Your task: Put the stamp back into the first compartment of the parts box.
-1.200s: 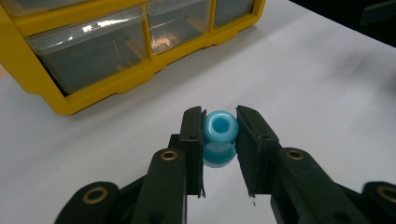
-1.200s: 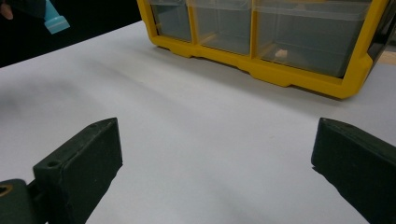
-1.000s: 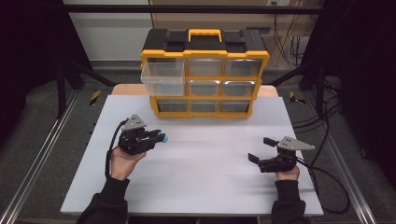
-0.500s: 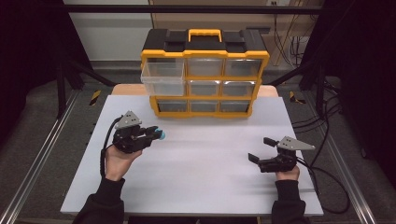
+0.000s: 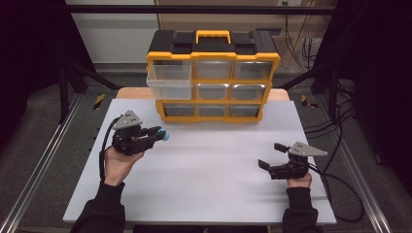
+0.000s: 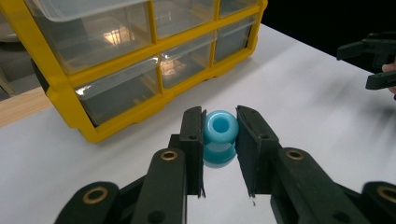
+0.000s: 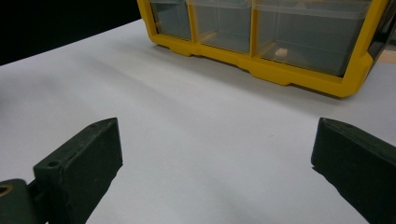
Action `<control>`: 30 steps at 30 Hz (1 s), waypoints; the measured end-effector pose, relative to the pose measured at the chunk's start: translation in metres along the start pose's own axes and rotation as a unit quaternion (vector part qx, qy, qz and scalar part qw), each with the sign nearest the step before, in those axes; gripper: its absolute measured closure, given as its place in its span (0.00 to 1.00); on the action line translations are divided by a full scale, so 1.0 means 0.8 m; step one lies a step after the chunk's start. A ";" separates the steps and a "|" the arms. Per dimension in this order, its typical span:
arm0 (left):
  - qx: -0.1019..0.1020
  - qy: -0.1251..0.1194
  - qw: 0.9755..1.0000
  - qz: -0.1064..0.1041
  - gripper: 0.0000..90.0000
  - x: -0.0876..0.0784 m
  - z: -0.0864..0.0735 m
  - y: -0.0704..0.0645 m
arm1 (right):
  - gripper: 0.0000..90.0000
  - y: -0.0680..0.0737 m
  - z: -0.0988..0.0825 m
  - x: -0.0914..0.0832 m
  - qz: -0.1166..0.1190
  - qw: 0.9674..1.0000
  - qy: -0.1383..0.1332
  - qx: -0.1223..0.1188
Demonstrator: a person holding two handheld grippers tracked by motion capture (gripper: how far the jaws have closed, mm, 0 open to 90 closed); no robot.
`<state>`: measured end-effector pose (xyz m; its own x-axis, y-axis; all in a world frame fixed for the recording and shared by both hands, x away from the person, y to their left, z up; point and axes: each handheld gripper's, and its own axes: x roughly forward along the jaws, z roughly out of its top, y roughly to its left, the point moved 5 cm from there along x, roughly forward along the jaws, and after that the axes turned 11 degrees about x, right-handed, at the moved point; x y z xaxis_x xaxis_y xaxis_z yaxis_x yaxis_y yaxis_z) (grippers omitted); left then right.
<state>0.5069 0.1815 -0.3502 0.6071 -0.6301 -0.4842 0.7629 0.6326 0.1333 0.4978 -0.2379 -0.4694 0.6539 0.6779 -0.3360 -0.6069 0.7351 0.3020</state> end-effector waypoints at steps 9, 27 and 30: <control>0.008 -0.011 1.000 0.006 0.80 -0.014 0.021 0.006 | 0.03 0.000 0.000 0.000 0.000 1.000 0.000 0.000; 0.019 -0.020 0.999 0.016 0.80 -0.032 0.052 0.014 | 0.03 0.000 0.000 0.000 0.000 1.000 -0.001 0.000; 0.021 -0.022 0.999 0.018 0.80 -0.036 0.059 0.016 | 0.03 0.000 0.000 0.000 0.000 1.000 -0.001 0.000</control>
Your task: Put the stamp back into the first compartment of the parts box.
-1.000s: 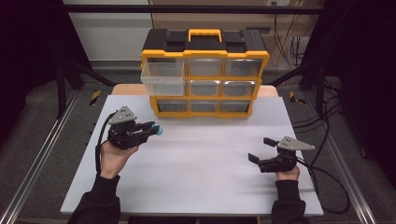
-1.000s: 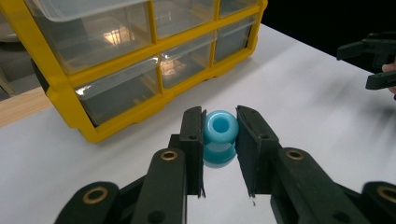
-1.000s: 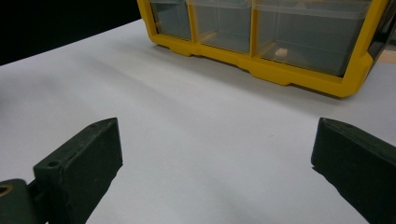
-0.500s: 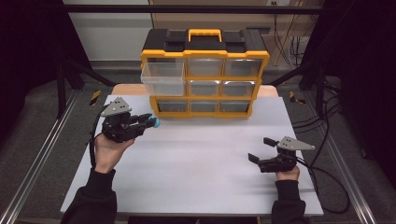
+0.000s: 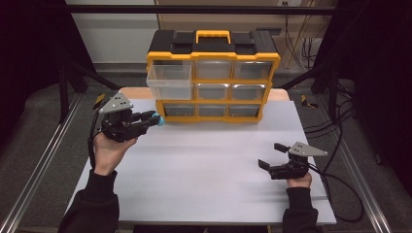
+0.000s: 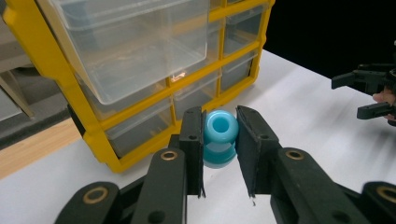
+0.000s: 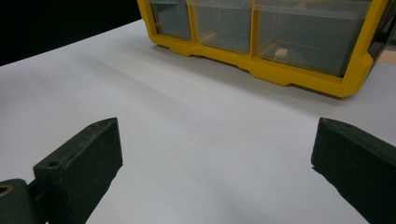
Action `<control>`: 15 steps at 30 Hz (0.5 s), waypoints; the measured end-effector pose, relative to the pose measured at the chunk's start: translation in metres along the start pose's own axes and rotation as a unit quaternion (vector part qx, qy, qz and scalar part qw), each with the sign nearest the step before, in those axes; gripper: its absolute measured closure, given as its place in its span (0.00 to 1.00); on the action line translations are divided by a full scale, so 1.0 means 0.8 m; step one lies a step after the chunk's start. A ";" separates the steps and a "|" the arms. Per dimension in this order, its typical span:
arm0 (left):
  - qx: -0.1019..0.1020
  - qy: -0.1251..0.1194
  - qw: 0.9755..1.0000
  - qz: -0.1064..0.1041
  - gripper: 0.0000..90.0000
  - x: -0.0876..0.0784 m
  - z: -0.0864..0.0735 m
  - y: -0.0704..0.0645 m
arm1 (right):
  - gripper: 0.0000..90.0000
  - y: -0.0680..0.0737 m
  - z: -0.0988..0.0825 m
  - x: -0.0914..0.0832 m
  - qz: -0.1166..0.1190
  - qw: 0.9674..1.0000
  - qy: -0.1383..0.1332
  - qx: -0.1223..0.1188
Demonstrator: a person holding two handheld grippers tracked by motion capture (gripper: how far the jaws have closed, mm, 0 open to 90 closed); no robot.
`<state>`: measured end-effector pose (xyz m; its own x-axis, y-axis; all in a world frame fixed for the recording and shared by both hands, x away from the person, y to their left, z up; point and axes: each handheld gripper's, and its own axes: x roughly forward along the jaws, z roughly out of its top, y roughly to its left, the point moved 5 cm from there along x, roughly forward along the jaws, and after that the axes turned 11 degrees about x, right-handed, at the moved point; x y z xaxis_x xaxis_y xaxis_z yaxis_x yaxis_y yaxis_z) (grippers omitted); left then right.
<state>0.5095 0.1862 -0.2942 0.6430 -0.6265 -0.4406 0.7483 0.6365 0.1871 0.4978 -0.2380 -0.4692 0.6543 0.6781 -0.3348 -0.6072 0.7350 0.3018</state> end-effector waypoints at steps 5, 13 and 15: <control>0.001 -0.006 1.000 0.004 0.80 -0.006 0.012 0.004 | 0.03 0.000 0.000 0.000 0.000 1.000 0.000 0.000; 0.008 -0.005 1.000 0.007 0.80 -0.007 0.024 0.007 | 0.03 0.000 0.000 0.000 0.000 1.000 0.000 0.000; 0.011 -0.004 1.000 0.008 0.80 -0.008 0.028 0.008 | 0.03 0.000 0.000 0.000 0.000 1.000 -0.001 0.000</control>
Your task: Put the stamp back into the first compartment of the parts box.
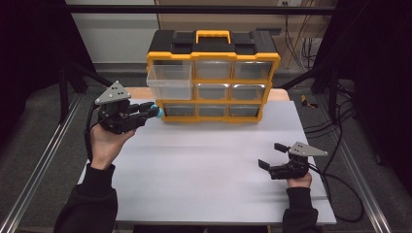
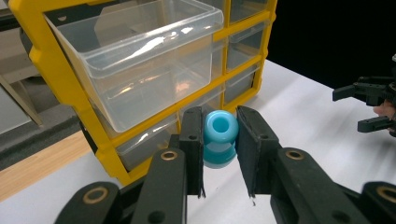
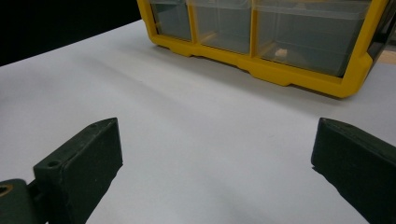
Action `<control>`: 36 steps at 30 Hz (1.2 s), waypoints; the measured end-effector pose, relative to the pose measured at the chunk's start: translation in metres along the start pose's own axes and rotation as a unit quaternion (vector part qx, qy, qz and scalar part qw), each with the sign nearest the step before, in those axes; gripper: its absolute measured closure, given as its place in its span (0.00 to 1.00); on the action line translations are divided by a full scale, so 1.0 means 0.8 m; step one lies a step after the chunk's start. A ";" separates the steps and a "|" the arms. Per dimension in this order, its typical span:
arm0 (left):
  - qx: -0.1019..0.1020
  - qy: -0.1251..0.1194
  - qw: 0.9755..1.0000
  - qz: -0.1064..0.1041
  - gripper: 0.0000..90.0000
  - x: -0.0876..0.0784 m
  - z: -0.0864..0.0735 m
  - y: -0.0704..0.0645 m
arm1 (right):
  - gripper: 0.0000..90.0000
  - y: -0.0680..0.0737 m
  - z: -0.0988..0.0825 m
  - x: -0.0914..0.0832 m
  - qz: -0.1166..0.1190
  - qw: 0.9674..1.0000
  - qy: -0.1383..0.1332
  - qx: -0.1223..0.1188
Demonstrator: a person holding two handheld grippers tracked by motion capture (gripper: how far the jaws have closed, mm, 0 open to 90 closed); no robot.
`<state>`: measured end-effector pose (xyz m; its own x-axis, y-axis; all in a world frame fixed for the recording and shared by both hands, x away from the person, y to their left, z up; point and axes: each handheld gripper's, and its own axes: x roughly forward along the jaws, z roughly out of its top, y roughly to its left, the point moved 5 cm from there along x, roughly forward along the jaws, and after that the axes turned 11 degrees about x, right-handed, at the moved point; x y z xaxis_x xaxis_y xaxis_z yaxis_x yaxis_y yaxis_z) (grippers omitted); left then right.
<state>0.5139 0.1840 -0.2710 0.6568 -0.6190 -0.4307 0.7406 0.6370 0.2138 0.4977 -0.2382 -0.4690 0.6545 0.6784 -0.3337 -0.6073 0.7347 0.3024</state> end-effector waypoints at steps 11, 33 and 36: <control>0.002 0.000 1.000 0.009 0.80 -0.003 0.019 0.010 | 0.03 0.000 0.000 0.000 0.000 1.000 0.000 -0.001; 0.009 -0.013 1.000 0.027 0.80 -0.007 0.060 0.027 | 0.03 0.000 0.000 0.000 0.000 1.000 0.000 -0.001; 0.008 -0.012 0.999 0.031 0.80 -0.006 0.065 0.030 | 0.03 0.000 0.000 0.000 0.000 1.000 0.000 -0.001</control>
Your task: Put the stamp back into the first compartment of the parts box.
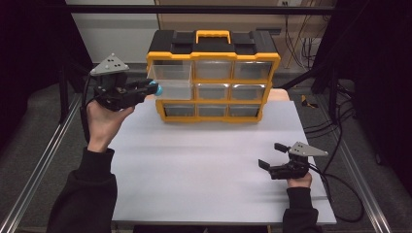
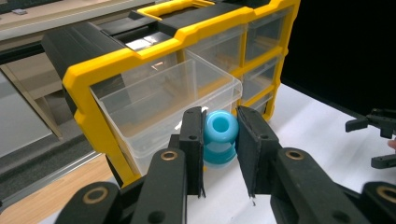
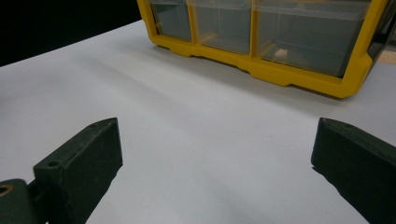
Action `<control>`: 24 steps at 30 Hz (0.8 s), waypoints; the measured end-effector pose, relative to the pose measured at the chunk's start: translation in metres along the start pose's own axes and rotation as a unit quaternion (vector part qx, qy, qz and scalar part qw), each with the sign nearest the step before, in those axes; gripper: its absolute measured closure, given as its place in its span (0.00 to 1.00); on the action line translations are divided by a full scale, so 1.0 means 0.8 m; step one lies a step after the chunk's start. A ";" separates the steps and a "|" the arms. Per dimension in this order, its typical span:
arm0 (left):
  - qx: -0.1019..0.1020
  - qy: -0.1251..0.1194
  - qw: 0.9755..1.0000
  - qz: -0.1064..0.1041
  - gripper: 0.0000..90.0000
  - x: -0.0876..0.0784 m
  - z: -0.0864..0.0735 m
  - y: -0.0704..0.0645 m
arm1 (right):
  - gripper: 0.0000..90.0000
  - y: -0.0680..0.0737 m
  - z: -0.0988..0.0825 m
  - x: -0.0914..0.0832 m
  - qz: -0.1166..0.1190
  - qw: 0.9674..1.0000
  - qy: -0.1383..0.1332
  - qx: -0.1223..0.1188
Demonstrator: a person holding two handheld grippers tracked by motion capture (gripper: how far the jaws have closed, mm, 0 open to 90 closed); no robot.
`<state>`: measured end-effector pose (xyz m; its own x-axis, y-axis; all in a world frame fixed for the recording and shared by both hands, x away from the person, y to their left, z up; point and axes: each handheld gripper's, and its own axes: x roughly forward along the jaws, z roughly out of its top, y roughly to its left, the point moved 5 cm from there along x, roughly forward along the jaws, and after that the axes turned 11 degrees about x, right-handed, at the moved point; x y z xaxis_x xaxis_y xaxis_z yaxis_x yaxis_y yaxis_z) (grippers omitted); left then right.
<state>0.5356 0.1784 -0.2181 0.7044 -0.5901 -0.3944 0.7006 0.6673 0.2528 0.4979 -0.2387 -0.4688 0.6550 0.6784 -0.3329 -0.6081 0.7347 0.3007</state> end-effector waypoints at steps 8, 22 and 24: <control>-0.001 0.004 1.000 0.004 0.80 0.008 0.009 0.006 | 0.03 0.000 0.000 0.000 0.000 1.000 0.000 0.000; -0.002 0.008 1.000 0.014 0.80 0.020 0.023 0.018 | 0.03 0.000 0.000 0.000 0.000 1.000 0.000 0.000; -0.001 0.009 1.000 0.014 0.80 0.024 0.025 0.020 | 0.03 0.000 0.000 0.000 0.000 1.000 0.000 0.000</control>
<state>0.5626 0.1688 -0.2040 0.7217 -0.5629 -0.4028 0.6802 0.6847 0.2617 0.4977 -0.2390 -0.4686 0.6545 0.6786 -0.3334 -0.6082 0.7345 0.3010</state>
